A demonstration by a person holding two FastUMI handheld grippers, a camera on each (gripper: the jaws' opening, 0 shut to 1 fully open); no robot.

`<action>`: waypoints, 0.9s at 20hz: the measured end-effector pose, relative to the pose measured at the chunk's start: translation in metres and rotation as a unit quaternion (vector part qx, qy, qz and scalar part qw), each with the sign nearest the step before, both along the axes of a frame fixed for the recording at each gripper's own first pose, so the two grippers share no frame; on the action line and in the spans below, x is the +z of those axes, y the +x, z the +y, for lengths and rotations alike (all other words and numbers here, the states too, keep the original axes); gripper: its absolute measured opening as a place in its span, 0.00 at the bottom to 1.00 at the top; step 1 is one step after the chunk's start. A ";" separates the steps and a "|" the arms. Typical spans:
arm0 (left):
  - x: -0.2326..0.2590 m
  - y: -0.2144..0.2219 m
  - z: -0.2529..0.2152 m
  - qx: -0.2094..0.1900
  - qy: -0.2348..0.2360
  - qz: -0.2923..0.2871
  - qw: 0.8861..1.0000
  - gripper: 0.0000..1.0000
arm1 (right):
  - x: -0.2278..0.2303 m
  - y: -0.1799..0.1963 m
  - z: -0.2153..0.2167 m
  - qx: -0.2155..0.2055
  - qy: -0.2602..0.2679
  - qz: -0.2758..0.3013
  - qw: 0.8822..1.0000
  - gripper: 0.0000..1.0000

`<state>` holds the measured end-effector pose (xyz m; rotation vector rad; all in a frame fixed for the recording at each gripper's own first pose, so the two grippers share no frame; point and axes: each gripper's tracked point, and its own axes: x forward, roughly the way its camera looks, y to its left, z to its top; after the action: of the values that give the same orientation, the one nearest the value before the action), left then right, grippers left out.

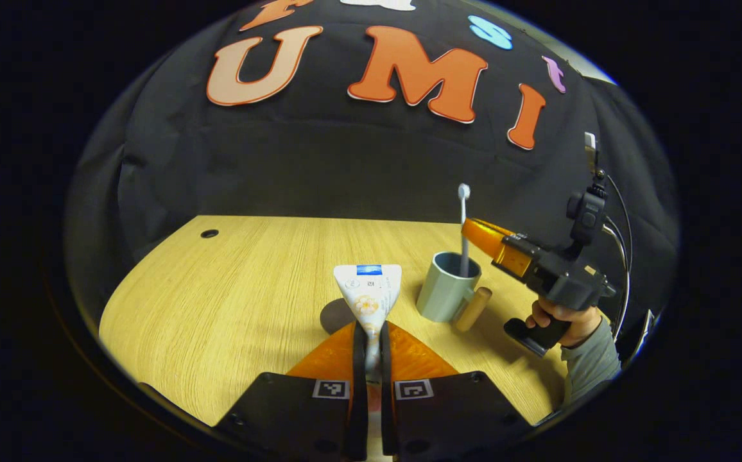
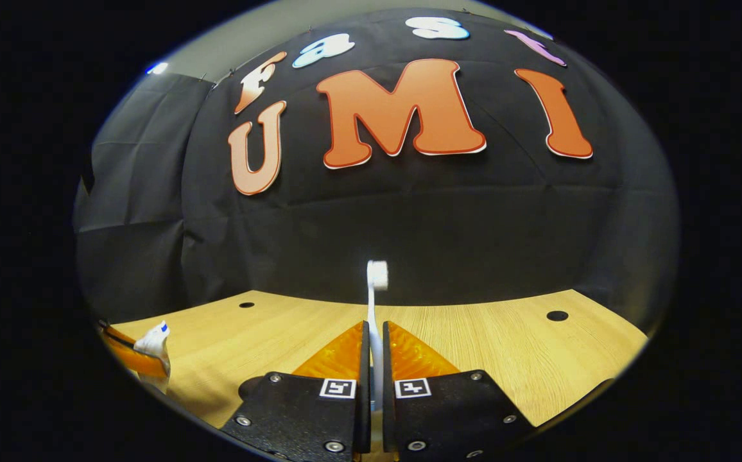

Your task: Put the toothbrush and toothpaste on the desktop into the cup, then pick up the cup and place it on the coaster on the desktop.

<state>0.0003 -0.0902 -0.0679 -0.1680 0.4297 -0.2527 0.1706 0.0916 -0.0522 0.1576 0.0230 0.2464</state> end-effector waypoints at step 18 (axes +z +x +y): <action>0.062 0.120 -0.050 -0.049 -0.042 -0.110 0.992 0.12 | -0.031 -0.069 -0.036 -0.007 0.003 0.055 0.998 0.28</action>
<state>0.1208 -0.1402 -0.0055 -0.1994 0.2084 -0.3812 0.1019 0.0552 -0.0831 0.1771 0.1308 0.2240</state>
